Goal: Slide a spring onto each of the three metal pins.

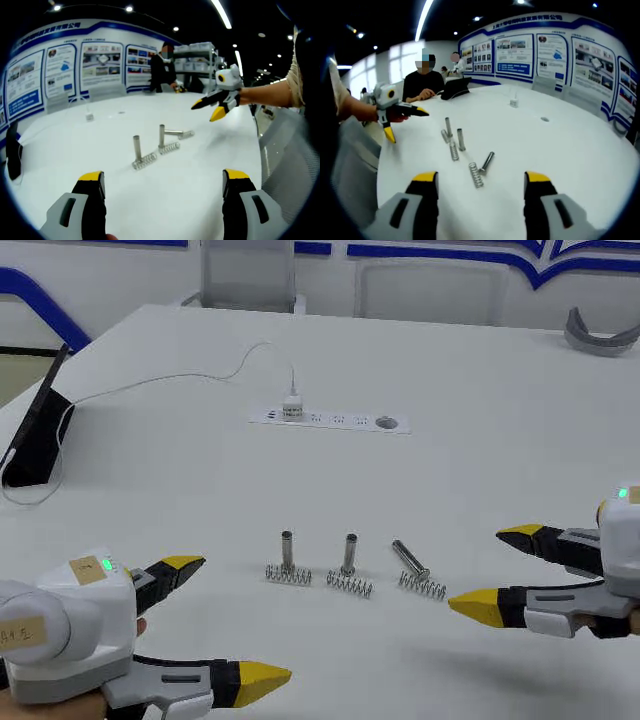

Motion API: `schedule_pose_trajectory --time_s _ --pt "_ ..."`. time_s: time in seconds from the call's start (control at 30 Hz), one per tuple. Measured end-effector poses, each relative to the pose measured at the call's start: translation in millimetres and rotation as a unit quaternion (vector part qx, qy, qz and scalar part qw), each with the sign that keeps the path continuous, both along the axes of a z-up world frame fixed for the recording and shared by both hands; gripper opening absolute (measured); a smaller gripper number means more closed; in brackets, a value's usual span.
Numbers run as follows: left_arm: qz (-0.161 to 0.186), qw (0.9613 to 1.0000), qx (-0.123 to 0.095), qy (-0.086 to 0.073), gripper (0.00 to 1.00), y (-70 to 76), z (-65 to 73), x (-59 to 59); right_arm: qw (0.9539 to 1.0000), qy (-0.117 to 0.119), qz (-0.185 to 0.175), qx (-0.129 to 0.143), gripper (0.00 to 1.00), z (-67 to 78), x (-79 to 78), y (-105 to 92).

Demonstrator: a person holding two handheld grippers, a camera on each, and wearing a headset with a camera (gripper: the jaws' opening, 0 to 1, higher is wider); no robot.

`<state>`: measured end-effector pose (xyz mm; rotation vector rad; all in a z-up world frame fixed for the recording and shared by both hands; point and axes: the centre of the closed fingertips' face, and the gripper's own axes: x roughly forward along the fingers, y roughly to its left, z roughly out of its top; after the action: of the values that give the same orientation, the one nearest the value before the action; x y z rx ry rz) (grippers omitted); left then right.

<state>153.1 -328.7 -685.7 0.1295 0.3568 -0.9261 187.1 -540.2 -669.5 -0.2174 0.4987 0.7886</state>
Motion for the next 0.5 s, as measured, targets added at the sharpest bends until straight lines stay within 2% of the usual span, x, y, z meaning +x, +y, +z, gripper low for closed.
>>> schedule_pose_trajectory --time_s 0.5 --pt "0.001 1.0000 0.000 -0.001 0.98 -1.2 -0.2 0.5 0.9987 0.033 -0.033 -0.022 0.43 -8.9 37.5 17.4"
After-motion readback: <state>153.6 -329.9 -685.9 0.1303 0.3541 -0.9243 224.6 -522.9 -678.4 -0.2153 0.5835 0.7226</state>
